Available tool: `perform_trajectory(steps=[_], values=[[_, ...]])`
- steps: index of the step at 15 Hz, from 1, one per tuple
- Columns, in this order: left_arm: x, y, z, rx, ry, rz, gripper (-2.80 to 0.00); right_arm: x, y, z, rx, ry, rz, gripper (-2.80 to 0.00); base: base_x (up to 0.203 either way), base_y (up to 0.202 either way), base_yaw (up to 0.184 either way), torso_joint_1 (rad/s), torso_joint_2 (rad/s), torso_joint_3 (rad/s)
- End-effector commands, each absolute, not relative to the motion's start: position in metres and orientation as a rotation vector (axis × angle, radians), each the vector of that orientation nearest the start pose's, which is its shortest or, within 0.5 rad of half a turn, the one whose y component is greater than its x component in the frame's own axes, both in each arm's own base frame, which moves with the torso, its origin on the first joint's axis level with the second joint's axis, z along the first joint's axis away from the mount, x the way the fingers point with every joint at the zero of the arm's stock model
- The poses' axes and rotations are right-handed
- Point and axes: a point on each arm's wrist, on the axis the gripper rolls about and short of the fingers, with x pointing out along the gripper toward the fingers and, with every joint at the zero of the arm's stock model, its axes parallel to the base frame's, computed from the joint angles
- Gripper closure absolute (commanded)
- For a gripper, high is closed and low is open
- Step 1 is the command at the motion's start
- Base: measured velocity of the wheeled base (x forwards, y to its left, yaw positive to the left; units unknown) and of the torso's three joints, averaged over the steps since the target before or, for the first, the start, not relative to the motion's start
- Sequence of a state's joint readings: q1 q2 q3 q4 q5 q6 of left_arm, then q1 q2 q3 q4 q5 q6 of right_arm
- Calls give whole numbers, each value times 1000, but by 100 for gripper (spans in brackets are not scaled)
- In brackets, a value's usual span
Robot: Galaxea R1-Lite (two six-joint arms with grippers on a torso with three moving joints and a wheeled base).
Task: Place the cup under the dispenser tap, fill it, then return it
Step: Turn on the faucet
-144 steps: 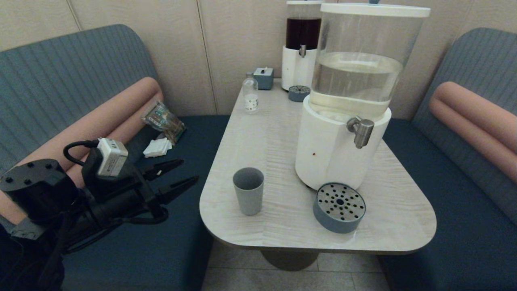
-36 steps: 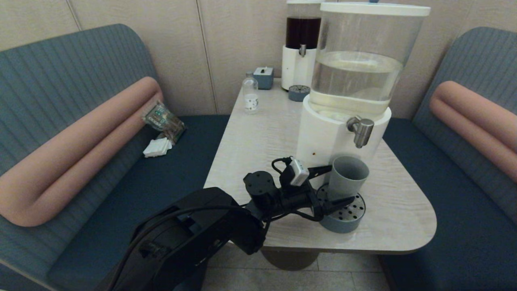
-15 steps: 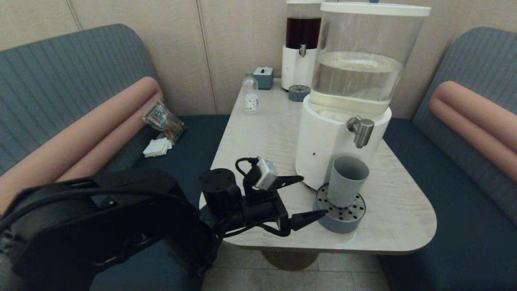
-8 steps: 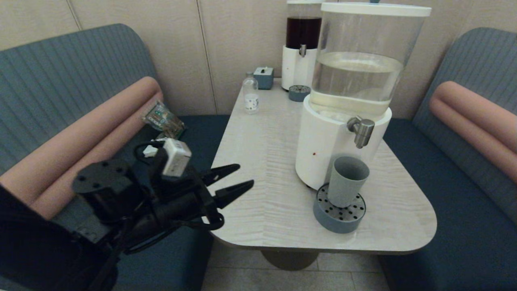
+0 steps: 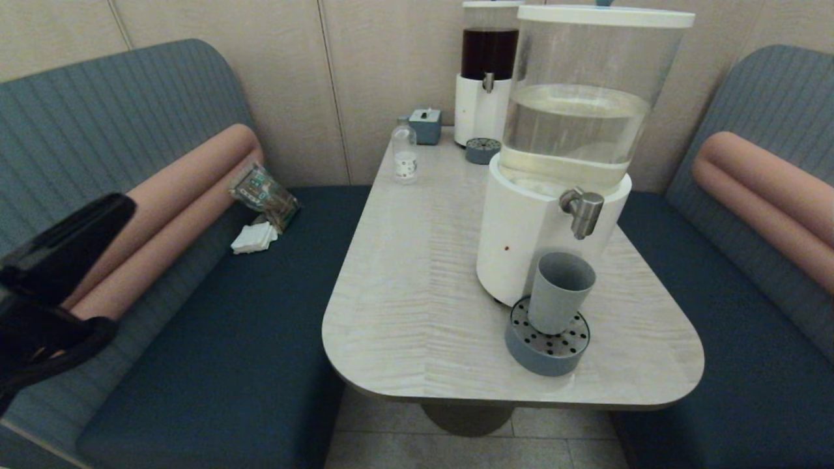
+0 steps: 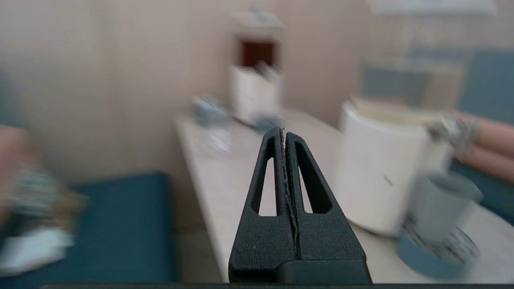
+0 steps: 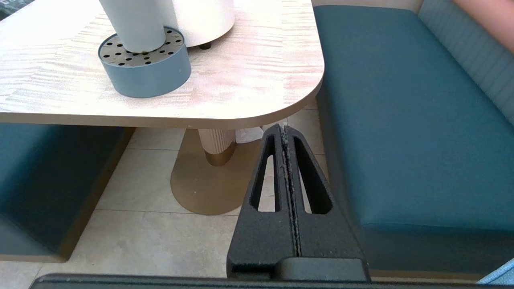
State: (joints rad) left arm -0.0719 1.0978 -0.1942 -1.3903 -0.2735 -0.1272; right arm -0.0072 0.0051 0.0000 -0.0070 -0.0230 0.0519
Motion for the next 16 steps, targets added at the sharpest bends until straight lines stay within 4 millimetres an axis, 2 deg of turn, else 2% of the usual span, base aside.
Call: perform_trajectory(steps=[1,5,8,10,11,13,16], values=[[51,-6,234,-58,-629,-289,0,-22,0,76,52,-1,-31,0,0,0,0,0,0,0],[-3,-5,215,-82,-587,-272,0,-22,0,76,52,-1,-30,0,0,0,0,0,0,0],[-33,-8,194,-115,-529,-387,0,-22,0,76,52,-2,-31,0,0,0,0,0,0,0],[-52,-9,172,-105,-540,-440,0,-22,0,76,52,-1,-29,0,0,0,0,0,0,0],[-52,-9,157,-85,-510,-433,0,-22,0,76,52,-2,-30,0,0,0,0,0,0,0],[-35,-8,121,-9,-395,-379,0,-22,0,76,52,-1,-31,0,0,0,0,0,0,0],[-26,-6,100,95,-246,-226,0,-22,0,76,52,-2,-30,0,0,0,0,0,0,0]])
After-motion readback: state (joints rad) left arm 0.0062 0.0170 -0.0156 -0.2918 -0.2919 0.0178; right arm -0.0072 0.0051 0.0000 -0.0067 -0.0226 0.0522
